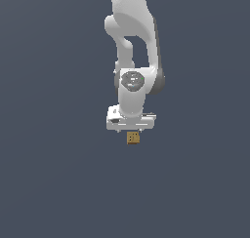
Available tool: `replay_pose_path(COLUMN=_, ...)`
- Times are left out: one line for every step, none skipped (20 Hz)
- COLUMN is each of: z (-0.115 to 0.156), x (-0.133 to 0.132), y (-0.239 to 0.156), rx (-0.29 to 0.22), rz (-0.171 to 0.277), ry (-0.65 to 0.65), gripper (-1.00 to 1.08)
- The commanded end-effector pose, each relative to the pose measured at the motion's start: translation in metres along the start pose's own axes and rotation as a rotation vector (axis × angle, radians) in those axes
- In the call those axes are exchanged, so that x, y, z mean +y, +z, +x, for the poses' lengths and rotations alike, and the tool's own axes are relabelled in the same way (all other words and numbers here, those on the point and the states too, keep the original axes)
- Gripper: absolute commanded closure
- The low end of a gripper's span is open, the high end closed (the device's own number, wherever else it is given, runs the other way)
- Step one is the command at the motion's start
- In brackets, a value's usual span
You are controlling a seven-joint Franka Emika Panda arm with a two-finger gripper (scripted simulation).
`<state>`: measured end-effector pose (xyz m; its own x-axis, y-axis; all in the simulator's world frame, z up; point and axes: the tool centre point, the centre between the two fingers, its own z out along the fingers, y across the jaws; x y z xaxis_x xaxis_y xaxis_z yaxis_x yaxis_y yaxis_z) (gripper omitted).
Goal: Pick up the object and move it to a goal position.
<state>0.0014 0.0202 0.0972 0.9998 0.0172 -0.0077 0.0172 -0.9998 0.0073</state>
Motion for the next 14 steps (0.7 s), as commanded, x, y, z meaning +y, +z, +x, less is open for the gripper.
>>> replay_pose_path(z=0.0, x=-0.009, y=0.016, rx=0.004, rz=0.003, ry=-0.009, gripper=-0.92)
replay_pose_path(z=-0.001, x=-0.012, y=0.02, rx=0.005, rz=0.004, ry=-0.011, gripper=-0.92)
replay_pose_path(z=-0.001, x=-0.015, y=0.025, rx=0.006, rz=0.005, ry=-0.014, gripper=-0.92)
replay_pose_path(z=-0.001, x=-0.017, y=0.028, rx=0.006, rz=0.006, ry=-0.016, gripper=-0.92)
replay_pose_path(z=-0.001, x=-0.018, y=0.031, rx=0.007, rz=0.006, ry=-0.017, gripper=-0.92)
replay_pose_path(z=-0.002, x=-0.02, y=0.033, rx=0.007, rz=0.007, ry=-0.019, gripper=-0.92)
replay_pose_path(z=-0.002, x=-0.021, y=0.035, rx=0.008, rz=0.007, ry=-0.019, gripper=-0.92)
replay_pose_path(z=-0.002, x=-0.021, y=0.036, rx=0.008, rz=0.007, ry=-0.02, gripper=-0.92)
replay_pose_path(z=-0.002, x=-0.021, y=0.036, rx=0.008, rz=0.007, ry=-0.02, gripper=-0.92)
replay_pose_path(z=-0.002, x=-0.021, y=0.035, rx=0.006, rz=0.007, ry=-0.02, gripper=-0.92)
replay_pose_path(z=-0.002, x=-0.021, y=0.035, rx=0.006, rz=0.007, ry=-0.02, gripper=-0.92)
replay_pose_path(z=-0.002, x=-0.021, y=0.036, rx=0.006, rz=0.007, ry=-0.02, gripper=-0.92)
replay_pose_path(z=-0.002, x=-0.021, y=0.038, rx=0.006, rz=0.007, ry=-0.02, gripper=-0.92)
replay_pose_path(z=-0.002, x=-0.021, y=0.04, rx=0.006, rz=0.007, ry=-0.02, gripper=-0.92)
